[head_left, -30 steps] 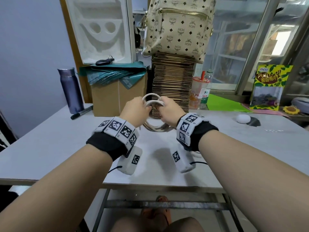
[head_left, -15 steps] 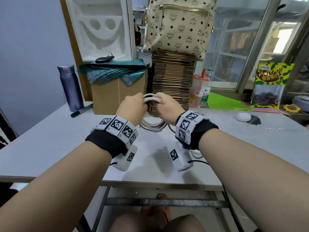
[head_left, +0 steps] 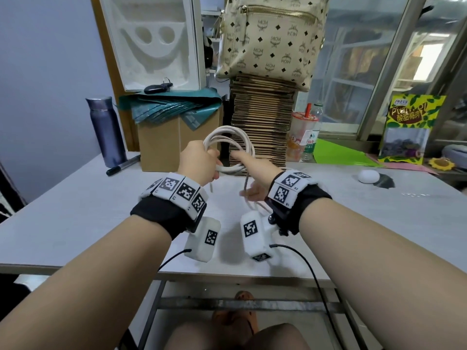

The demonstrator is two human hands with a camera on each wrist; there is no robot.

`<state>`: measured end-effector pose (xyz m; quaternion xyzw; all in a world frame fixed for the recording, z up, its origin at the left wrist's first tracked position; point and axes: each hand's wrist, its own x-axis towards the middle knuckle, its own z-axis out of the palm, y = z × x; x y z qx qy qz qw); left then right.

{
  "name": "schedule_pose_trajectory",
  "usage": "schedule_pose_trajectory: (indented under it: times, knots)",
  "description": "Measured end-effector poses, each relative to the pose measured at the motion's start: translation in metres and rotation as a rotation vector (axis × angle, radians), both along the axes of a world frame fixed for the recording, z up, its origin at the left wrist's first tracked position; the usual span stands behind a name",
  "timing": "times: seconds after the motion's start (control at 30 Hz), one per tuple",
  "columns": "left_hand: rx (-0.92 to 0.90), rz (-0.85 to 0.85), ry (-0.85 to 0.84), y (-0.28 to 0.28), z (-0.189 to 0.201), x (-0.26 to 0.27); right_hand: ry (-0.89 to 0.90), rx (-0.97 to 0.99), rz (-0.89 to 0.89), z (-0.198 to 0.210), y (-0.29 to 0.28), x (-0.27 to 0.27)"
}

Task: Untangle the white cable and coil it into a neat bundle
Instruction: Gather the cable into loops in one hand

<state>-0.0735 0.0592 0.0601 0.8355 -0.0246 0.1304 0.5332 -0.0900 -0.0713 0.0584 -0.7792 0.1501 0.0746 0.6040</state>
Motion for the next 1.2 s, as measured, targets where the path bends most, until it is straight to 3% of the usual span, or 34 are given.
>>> schedule_pose_trajectory:
  times: [0.17,0.3,0.4,0.53,0.67,0.8,0.9,1.03,1.1,1.2]
  knots:
    - [-0.086,0.000,-0.031,-0.005,-0.004,-0.001,0.022,0.426,0.071,0.000,0.004,0.001]
    - [-0.100,-0.011,-0.029,-0.006,-0.008,-0.002,-0.015,0.542,0.035,0.006,0.010,-0.001]
    - [-0.103,-0.091,0.065,-0.007,-0.010,-0.004,-0.050,0.541,-0.061,0.009,0.010,-0.003]
    - [0.145,-0.144,0.178,-0.005,-0.011,-0.008,-0.169,0.295,-0.053,0.007,0.007,-0.004]
    - [0.419,-0.160,-0.058,-0.002,-0.006,-0.011,-0.338,-0.389,0.224,0.005,0.003,-0.002]
    - [0.700,-0.221,-0.257,-0.010,-0.004,-0.014,-0.384,-0.714,0.339,0.009,0.008,-0.006]
    - [0.875,-0.226,-0.312,-0.013,-0.006,-0.014,-0.387,-0.719,0.317,0.008,0.005,-0.010]
    - [0.906,-0.261,-0.196,-0.018,-0.004,-0.012,-0.434,-0.623,0.236,0.006,-0.002,-0.008]
    - [0.863,-0.206,-0.178,-0.018,-0.005,-0.012,-0.393,-0.509,0.218,0.004,-0.008,-0.003]
    - [0.605,-0.103,-0.196,-0.015,-0.005,-0.012,-0.386,-0.462,0.145,0.002,-0.013,0.000]
